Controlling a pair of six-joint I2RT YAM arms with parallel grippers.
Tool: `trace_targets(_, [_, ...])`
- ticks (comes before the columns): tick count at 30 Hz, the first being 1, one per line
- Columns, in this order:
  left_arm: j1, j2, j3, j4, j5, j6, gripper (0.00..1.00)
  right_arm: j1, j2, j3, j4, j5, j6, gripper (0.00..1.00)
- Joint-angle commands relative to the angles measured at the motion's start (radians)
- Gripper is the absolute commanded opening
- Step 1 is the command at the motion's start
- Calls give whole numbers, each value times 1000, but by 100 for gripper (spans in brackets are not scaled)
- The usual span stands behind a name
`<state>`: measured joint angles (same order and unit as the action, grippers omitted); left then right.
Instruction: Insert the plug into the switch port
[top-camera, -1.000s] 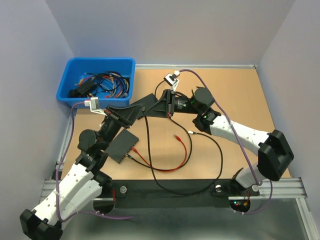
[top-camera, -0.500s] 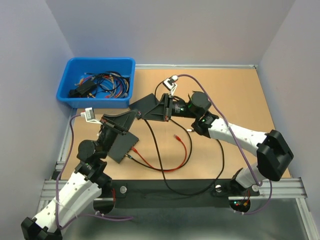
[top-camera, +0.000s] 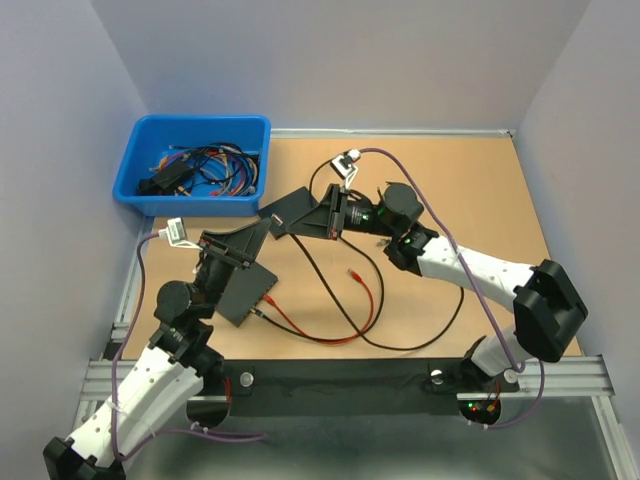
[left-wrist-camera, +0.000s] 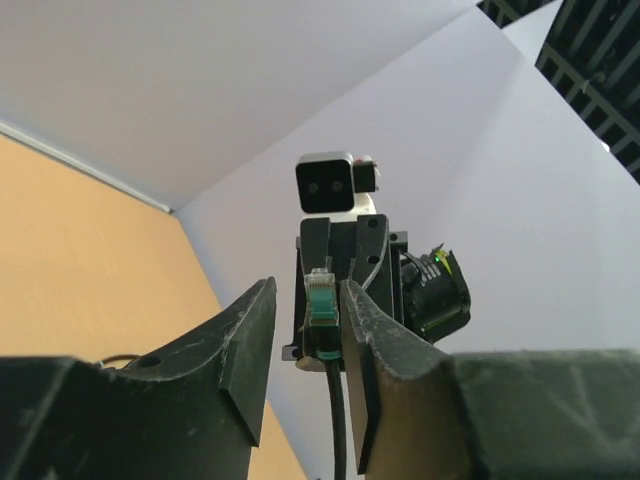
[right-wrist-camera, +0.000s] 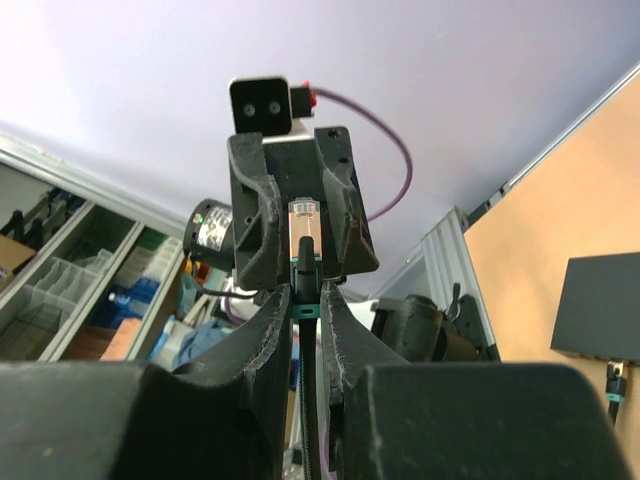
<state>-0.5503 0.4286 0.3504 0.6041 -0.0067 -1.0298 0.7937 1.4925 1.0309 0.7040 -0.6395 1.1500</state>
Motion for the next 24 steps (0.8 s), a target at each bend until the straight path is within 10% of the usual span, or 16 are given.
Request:
trace_targets(1, [6, -22, 15, -12, -50, 43, 48, -24, -44, -26, 77, 47, -3, 0])
trace_targets(13, [6, 30, 105, -280, -105, 146, 65, -51, -138, -157, -176, 78, -201, 0])
trace_targets(24, [7, 450, 330, -481, -145, 411, 63, -109, -296, -265, -563, 305, -375, 0])
